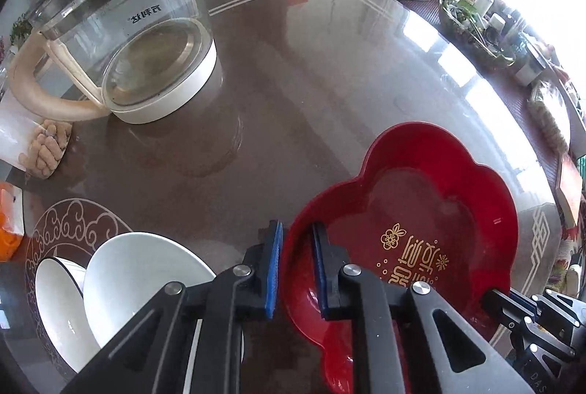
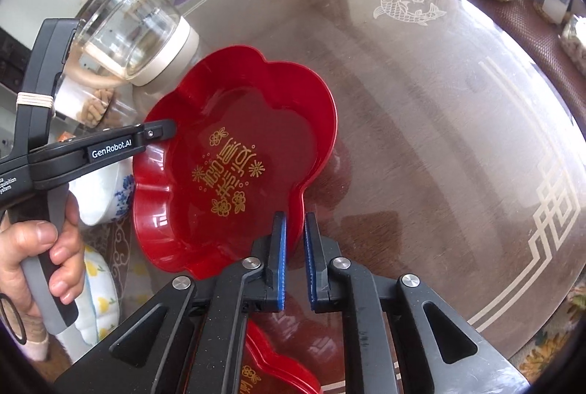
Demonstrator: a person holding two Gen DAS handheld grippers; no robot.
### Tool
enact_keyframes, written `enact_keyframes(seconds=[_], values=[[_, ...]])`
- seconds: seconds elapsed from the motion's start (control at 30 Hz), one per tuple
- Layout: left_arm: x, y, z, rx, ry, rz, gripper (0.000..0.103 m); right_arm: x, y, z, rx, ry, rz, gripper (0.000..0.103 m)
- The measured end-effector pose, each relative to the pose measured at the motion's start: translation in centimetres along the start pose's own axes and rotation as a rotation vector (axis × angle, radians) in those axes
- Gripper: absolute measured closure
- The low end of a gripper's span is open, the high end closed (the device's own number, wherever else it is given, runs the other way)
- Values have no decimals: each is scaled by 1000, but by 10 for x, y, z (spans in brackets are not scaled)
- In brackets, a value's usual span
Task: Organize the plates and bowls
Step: 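Lift the red plate with both grippers and carry it over the table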
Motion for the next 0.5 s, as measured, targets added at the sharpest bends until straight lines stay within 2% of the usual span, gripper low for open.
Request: enact_keyframes(seconds=[0.27, 0.4, 0.5], values=[[18, -13, 115, 139, -89, -25, 88, -16, -1, 93, 129, 7, 58, 92], [19, -43, 163, 178, -121, -24, 88, -32, -17, 142, 177, 15, 96, 92], [21, -73, 176, 180, -127, -14, 88, -42, -35, 162, 182, 9, 122, 92]])
Point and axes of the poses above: each gripper's, at about its wrist camera, not at the fingertips, and z roughly against the way its jaws point, x to its right, y to its top, the point moved 8 cm from there along -z, roughly the way its jaws point, and after that the axes turned 2 degrees about z, right-handed, at the moved point
